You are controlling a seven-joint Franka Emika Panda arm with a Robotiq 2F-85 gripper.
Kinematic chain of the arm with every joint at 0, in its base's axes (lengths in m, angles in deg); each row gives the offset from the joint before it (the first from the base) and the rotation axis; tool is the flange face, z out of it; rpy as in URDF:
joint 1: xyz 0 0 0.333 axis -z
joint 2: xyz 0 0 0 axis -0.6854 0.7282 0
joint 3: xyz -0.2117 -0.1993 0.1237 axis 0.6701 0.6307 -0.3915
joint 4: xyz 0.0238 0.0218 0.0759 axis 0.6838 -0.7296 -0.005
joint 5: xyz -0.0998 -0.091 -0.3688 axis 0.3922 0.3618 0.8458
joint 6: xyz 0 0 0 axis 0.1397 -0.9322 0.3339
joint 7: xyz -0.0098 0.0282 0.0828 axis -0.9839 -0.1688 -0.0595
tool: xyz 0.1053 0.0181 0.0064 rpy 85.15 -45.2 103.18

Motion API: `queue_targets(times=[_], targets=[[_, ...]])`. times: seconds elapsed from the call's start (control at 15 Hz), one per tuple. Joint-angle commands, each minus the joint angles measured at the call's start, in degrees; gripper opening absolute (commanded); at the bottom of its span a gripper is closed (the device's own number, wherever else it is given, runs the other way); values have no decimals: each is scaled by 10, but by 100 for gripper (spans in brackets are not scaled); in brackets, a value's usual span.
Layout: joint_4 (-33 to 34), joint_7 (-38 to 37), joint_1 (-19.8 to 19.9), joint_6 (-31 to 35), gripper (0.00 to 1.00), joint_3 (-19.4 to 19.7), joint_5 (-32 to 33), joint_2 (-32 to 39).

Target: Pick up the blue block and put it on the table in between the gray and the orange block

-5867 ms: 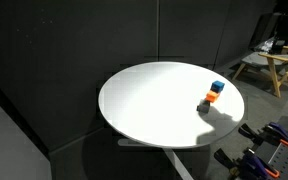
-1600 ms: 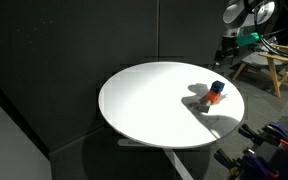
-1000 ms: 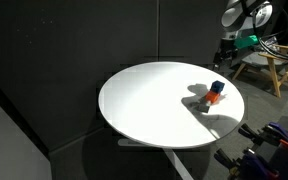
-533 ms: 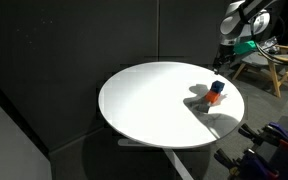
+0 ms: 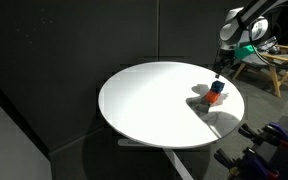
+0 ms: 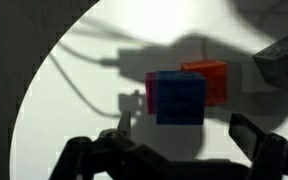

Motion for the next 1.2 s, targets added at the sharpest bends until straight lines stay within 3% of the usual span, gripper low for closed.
queue_targets(times=[0.0, 1.13], targets=[[-3, 23, 14, 12, 100, -12, -7, 5], [18, 8, 12, 23, 100, -18, 5, 60]])
